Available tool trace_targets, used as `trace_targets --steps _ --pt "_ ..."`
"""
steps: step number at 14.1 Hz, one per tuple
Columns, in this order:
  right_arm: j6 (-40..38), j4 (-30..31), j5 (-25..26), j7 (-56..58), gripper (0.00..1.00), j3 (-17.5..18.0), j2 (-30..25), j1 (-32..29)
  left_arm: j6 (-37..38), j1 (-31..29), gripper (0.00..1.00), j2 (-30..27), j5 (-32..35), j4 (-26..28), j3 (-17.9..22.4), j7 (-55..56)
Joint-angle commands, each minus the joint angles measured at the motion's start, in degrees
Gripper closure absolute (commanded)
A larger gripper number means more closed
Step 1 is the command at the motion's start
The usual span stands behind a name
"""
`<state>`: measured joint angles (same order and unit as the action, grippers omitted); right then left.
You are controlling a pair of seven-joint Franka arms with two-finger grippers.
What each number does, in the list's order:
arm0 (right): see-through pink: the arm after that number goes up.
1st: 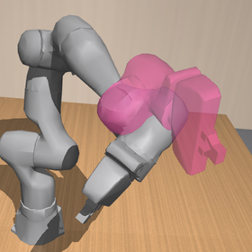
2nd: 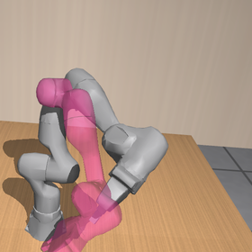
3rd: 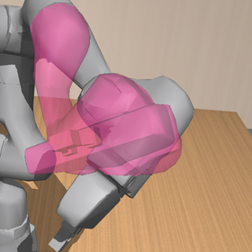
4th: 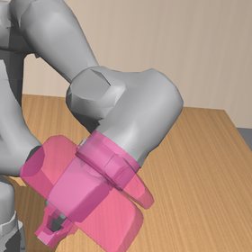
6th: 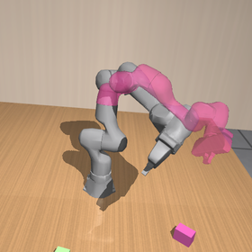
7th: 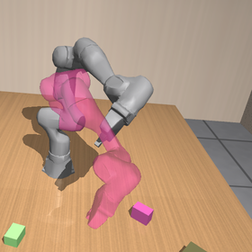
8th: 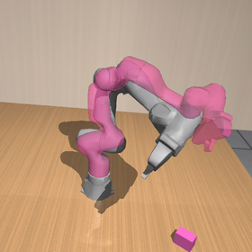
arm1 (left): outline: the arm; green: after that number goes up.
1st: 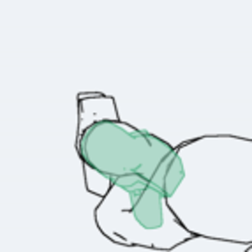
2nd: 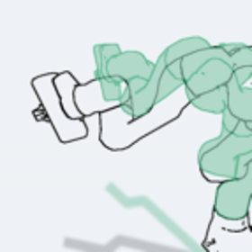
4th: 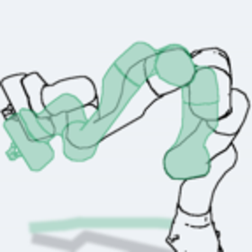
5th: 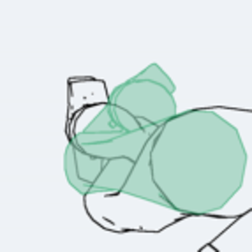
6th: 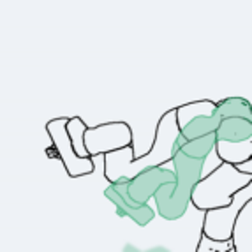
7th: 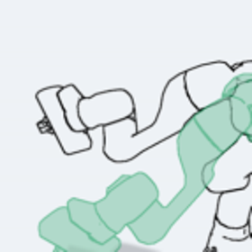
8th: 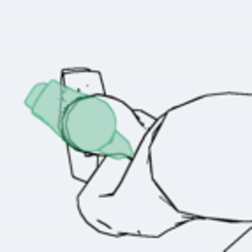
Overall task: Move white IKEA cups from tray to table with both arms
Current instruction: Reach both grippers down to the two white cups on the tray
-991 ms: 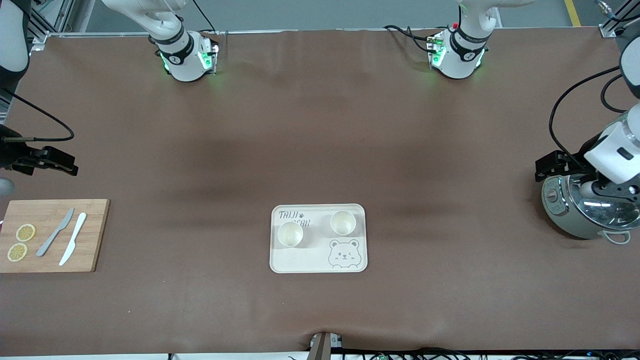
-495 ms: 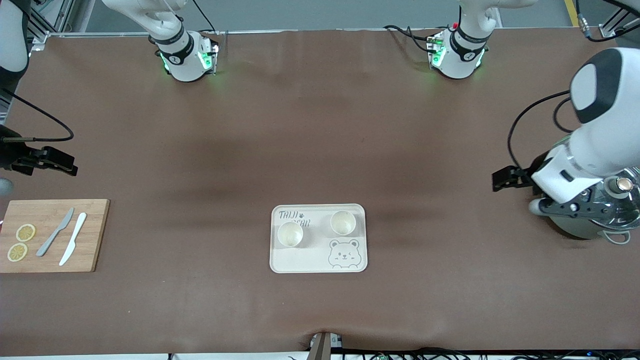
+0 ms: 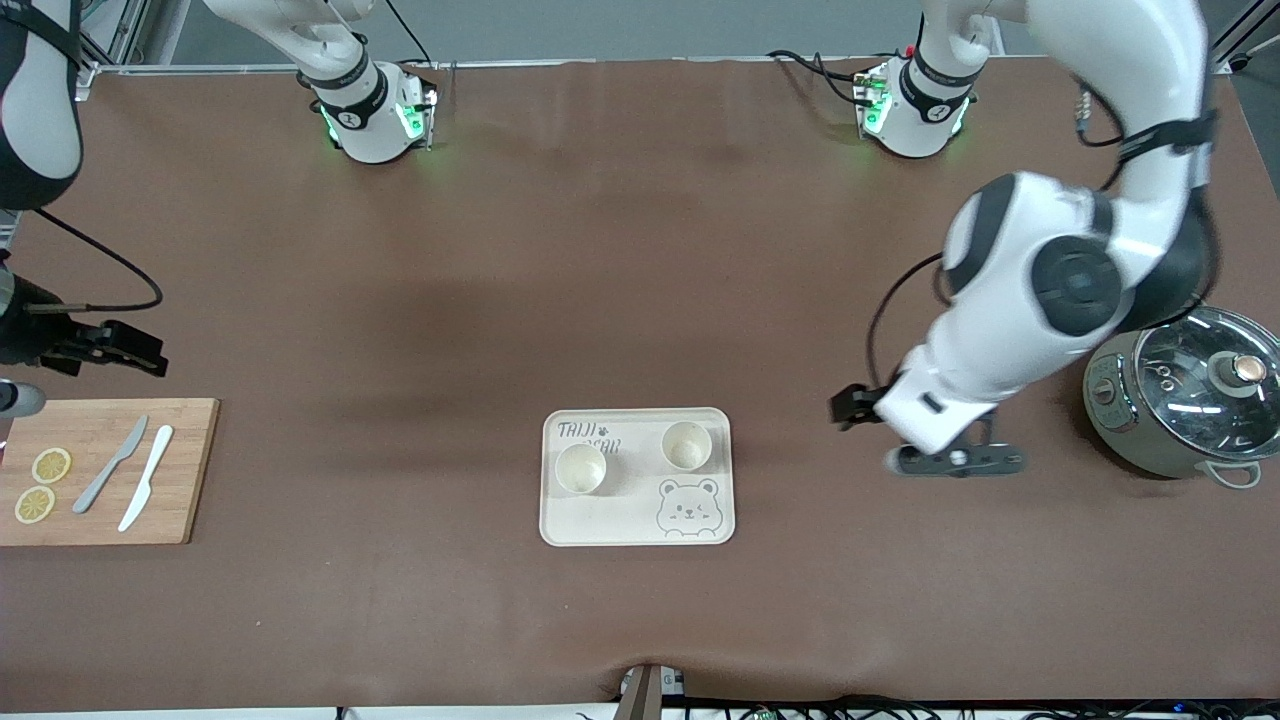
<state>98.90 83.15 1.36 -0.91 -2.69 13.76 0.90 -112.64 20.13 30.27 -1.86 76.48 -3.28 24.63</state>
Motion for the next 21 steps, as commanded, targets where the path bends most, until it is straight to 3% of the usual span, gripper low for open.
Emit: trace_targets --steps 1,4,7,9,13,21 --pt "1.7 -0.9 0.4 -8.9 0.00 0.2 1.4 3.0 -4.1 3.8 0.00 5.4 -0.6 -3.3 1.1 5.2" --pt "3.6 -0.5 -0.4 -18.0 0.00 0.4 2.8 6.8 -5.0 6.5 0.00 9.4 0.0 -4.2 1.3 8.0" --pt "6.2 -0.7 -12.1 -19.9 0.00 0.2 4.8 12.0 -5.1 9.6 0.00 13.0 0.1 -4.0 3.0 9.8" --pt "13.1 -0.7 -12.1 -21.8 0.00 0.4 6.9 14.7 -5.1 11.8 0.00 14.5 0.3 -3.8 3.9 11.8" --pt "19.7 -0.7 -11.8 -26.0 0.00 0.2 12.1 21.5 -7.3 14.2 0.00 16.4 2.7 -3.7 4.5 16.5" --pt "26.1 -3.2 -10.6 -31.1 0.00 0.2 22.3 28.0 -12.3 15.1 0.00 19.4 4.4 -3.7 4.6 18.4"
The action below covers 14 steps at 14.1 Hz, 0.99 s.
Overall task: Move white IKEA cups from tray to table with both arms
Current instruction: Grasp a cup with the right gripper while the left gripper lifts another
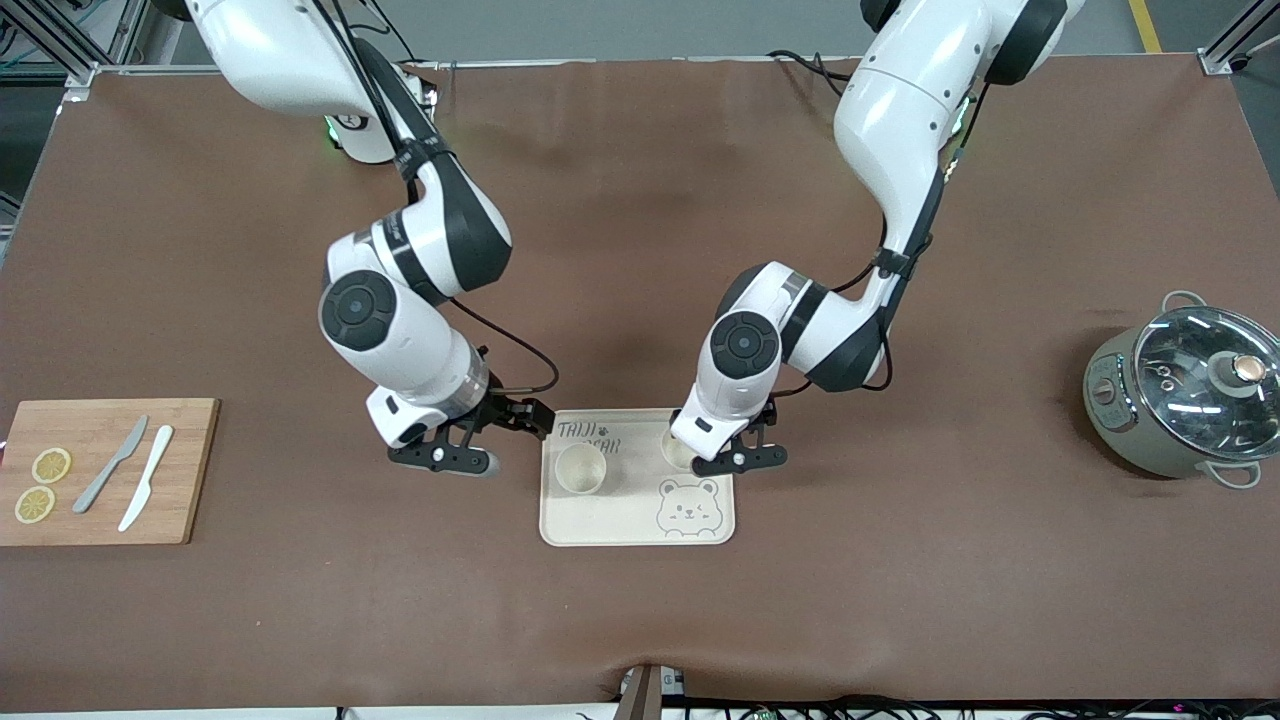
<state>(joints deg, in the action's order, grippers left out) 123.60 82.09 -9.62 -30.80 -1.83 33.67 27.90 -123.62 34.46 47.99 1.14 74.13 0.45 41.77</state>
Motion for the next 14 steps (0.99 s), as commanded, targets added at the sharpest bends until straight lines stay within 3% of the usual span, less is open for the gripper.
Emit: trace_targets --steps 1,7,8,9,14 --pt "2.8 -2.1 0.4 -1.4 0.00 -0.6 3.1 1.0 -2.0 0.8 0.00 2.1 1.3 -1.4 0.8 1.2" --pt "10.4 -2.1 0.5 -1.5 0.00 -0.9 7.2 1.0 -6.3 0.7 0.00 3.6 1.2 -1.3 0.8 2.3" --pt "11.0 -2.2 0.4 -1.5 0.00 -0.9 7.9 0.8 -7.1 0.4 0.88 3.5 0.6 -1.4 0.7 5.3" --pt "11.5 -2.2 0.4 -1.5 0.00 -0.9 8.7 0.8 -7.1 0.3 1.00 3.6 1.0 -1.3 0.7 6.6" --pt "15.5 -2.5 0.3 -1.5 0.00 -0.9 12.1 1.3 -7.3 0.3 1.00 3.9 1.3 -1.1 0.7 6.7"
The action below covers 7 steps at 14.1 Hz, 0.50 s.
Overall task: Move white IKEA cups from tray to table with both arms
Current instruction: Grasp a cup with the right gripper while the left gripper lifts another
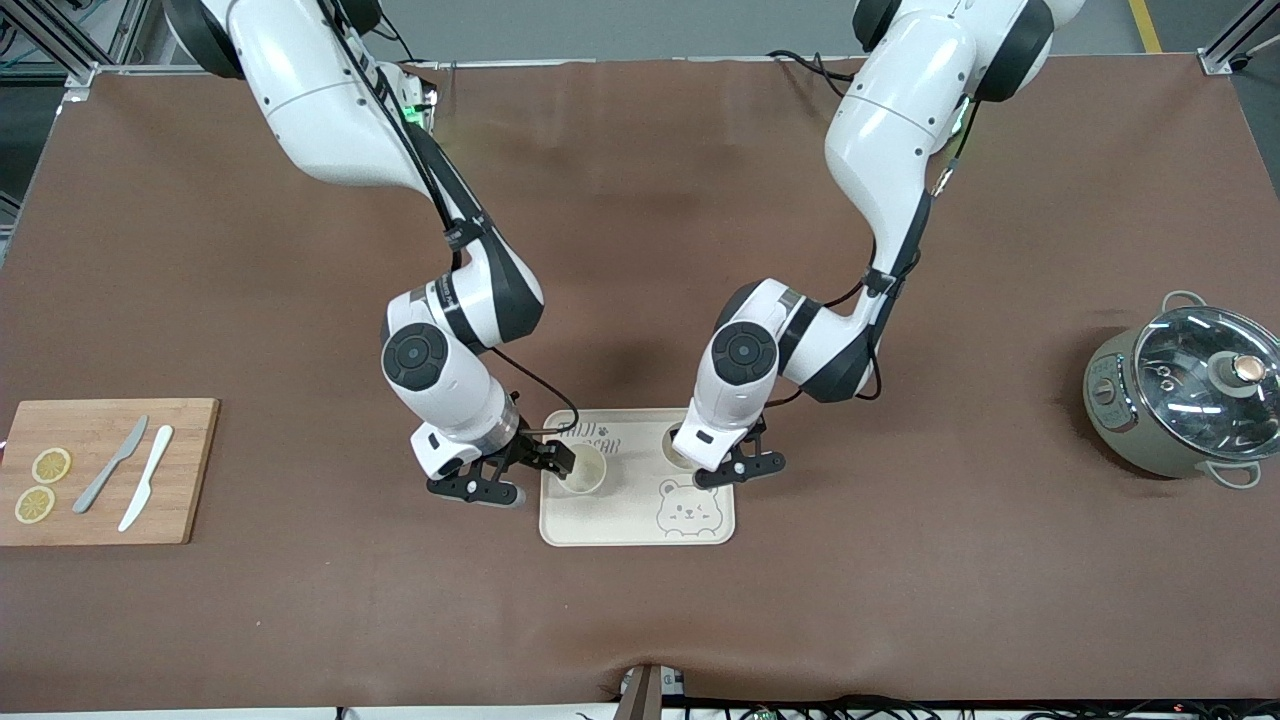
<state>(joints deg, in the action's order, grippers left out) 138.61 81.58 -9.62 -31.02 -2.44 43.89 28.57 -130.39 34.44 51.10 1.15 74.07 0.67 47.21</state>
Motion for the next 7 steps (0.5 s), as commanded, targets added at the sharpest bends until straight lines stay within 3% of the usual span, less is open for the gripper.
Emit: trace_targets --steps 1,5,7 --pt "1.0 -2.3 0.3 -1.2 0.00 -0.3 2.5 0.8 -0.5 0.3 1.00 0.6 1.3 -0.9 0.5 1.3" --pt "3.2 -2.4 0.4 -1.2 0.00 -0.3 4.4 1.6 -0.5 -0.6 1.00 0.1 1.3 -0.9 0.6 1.2" --pt "3.4 -2.4 0.4 -1.2 0.00 -0.3 4.9 1.7 1.6 -2.4 1.00 -2.9 1.4 -0.8 0.7 1.1"
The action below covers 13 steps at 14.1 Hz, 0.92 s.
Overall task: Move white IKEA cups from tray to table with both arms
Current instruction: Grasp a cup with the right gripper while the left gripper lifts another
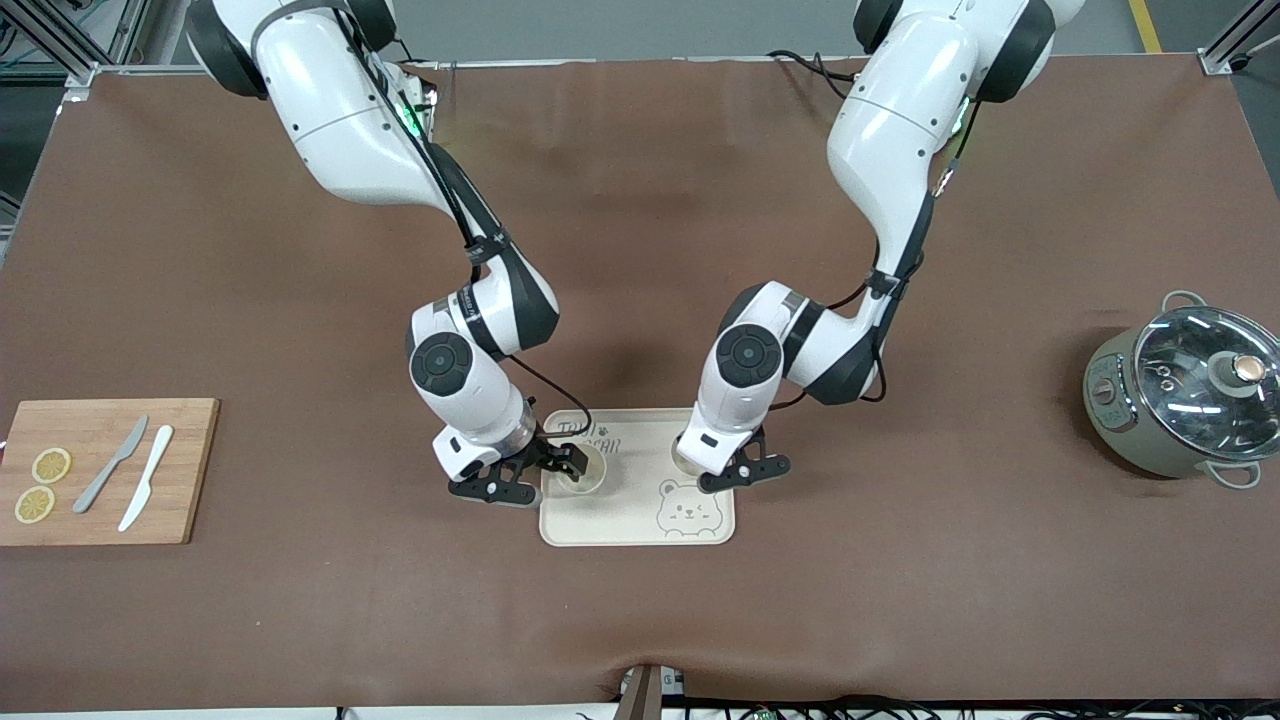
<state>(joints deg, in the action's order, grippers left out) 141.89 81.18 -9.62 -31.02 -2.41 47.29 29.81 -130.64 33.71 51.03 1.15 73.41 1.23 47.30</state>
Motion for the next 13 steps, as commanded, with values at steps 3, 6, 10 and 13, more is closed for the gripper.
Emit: trace_targets --steps 3,6,10,13 --pt "0.5 -2.0 1.0 -1.1 0.00 -0.3 1.8 0.7 19.3 -8.1 1.00 -13.6 -0.3 0.0 -1.1 -7.7" --pt "0.6 -1.9 1.4 -1.1 0.00 -0.4 1.8 0.8 30.2 -16.0 1.00 -23.5 -7.0 3.8 -2.4 -23.6" --pt "0.8 -1.9 2.2 -1.1 0.00 -0.3 1.9 1.0 27.2 -20.9 1.00 -40.5 -5.6 23.3 -2.2 -35.8" --pt "0.8 -1.9 2.9 -1.1 0.00 -0.3 2.0 1.0 15.4 -26.4 1.00 -53.6 -5.3 42.2 -2.3 -44.5"
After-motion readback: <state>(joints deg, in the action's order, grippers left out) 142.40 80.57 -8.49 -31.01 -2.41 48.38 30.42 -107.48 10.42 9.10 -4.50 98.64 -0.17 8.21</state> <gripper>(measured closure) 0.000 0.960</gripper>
